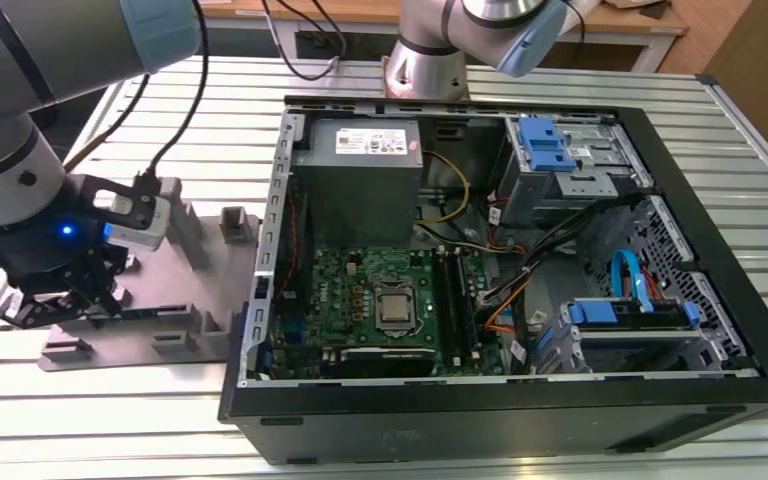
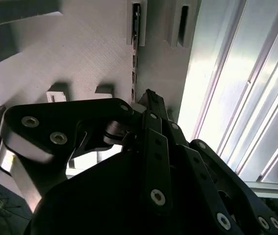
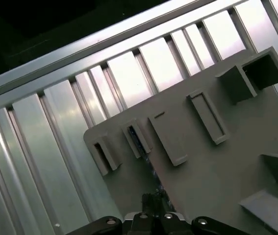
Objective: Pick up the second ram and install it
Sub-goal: 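Pick up the second ram and move it above second insertion slot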
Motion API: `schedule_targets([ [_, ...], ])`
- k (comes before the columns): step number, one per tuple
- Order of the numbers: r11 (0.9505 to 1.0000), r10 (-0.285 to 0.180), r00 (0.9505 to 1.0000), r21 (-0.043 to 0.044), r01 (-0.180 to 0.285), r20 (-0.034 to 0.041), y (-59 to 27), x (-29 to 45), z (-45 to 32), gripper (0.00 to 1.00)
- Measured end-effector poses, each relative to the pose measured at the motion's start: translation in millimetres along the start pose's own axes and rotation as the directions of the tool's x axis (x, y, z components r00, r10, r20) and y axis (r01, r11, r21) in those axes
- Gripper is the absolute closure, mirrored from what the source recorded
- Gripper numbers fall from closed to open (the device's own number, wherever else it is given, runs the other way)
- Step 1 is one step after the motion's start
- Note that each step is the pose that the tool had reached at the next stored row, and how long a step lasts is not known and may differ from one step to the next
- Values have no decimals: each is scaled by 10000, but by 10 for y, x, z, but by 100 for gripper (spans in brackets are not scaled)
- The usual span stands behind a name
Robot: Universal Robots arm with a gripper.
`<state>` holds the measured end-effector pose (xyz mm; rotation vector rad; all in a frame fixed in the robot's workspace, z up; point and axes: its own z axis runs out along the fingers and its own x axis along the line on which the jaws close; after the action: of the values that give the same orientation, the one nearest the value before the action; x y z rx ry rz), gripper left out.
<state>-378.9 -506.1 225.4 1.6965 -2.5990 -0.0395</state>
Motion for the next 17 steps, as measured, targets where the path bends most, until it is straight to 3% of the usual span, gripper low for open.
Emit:
schedule_targets([
  [5,9960,-897,9960,14,897,-38,0,0,5,93],
  [11,9818,-1901,9817,20,1901,-54,0,0,13,93],
  [13,9771,-2129,9771,4,2129,18,0,0,14,93],
  [15,9731,-2305,9729,-24,2305,167,-1,-1,16,93],
  [17,9660,-2585,9659,-25,2586,167,-1,-2,22,93],
])
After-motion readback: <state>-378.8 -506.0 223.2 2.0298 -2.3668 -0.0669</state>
